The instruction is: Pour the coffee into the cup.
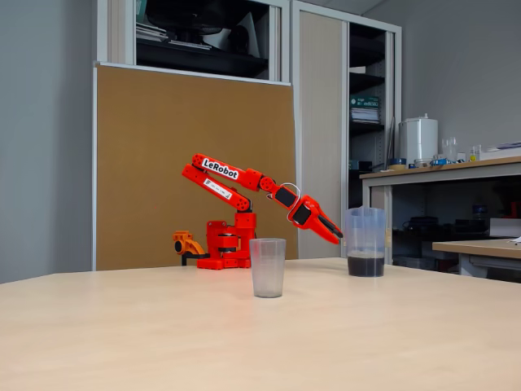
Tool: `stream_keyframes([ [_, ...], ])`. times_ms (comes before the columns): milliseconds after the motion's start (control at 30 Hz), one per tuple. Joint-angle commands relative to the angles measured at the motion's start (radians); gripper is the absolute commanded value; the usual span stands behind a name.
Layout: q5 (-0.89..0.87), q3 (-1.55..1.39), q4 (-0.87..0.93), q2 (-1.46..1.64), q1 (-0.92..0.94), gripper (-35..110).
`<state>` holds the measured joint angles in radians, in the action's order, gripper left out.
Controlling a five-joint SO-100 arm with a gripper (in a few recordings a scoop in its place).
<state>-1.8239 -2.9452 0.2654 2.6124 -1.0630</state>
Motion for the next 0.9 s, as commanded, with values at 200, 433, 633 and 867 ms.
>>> stream_keyframes([
  [200, 0.011, 0.054, -0.084, -0.074, -0.021, 21],
  [433, 0.064, 0.077, -0.236, -0.233, -0.011, 21],
  [633, 0.103, 0.170, -0.299, -0.380, 0.002, 21],
  [867, 0.120, 0.264, -0.336, -0.495, 0.014, 21],
])
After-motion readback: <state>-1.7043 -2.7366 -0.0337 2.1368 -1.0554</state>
